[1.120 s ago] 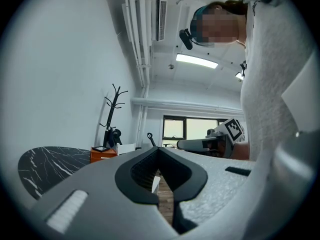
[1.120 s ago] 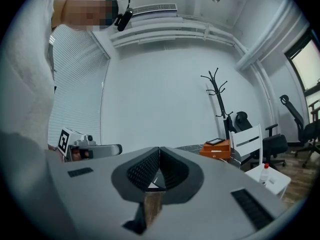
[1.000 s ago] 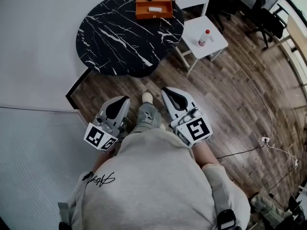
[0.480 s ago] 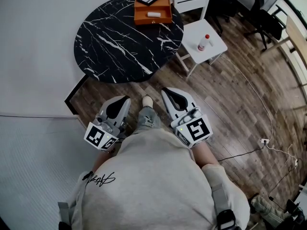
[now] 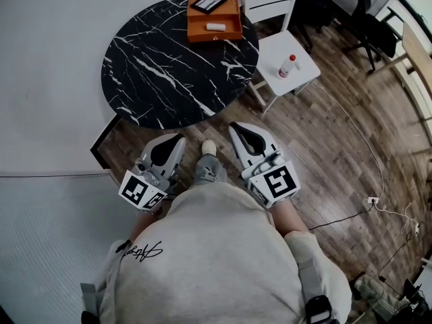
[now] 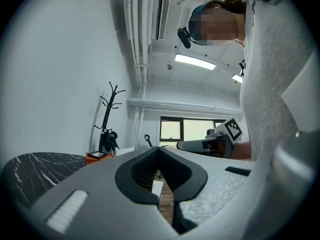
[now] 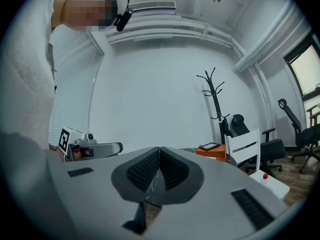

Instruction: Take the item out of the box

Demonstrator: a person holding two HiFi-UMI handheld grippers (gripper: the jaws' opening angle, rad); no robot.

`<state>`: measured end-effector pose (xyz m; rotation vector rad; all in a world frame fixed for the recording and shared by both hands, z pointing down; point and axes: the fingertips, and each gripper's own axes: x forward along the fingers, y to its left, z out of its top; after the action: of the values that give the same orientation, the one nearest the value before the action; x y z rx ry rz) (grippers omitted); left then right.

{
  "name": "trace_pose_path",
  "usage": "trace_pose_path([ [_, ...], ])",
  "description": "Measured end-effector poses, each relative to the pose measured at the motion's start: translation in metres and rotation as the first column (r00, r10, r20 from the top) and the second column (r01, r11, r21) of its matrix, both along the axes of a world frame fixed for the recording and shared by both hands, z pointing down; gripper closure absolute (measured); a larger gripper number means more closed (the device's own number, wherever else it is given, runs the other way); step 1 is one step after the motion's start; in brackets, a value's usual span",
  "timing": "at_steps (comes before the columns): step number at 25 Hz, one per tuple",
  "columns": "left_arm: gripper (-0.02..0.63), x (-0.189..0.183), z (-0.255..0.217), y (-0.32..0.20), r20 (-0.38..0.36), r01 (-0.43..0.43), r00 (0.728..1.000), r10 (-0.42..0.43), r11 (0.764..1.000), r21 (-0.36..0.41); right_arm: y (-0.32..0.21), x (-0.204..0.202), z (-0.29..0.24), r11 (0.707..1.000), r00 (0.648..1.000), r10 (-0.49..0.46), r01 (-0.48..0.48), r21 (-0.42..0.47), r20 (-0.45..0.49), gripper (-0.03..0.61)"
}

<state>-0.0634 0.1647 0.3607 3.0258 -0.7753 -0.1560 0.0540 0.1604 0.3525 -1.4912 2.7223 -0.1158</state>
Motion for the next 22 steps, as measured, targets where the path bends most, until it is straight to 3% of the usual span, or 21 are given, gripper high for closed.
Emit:
trace_pose_path([
  [22,0.614,0.026,0.004,-0.092,0.004,-0.06,0.998,0.06,0.998,-0.034,-0.089,0.021,0.006,0.998,0.999,0.044,-0.044,-0.032,0.001,0.568],
])
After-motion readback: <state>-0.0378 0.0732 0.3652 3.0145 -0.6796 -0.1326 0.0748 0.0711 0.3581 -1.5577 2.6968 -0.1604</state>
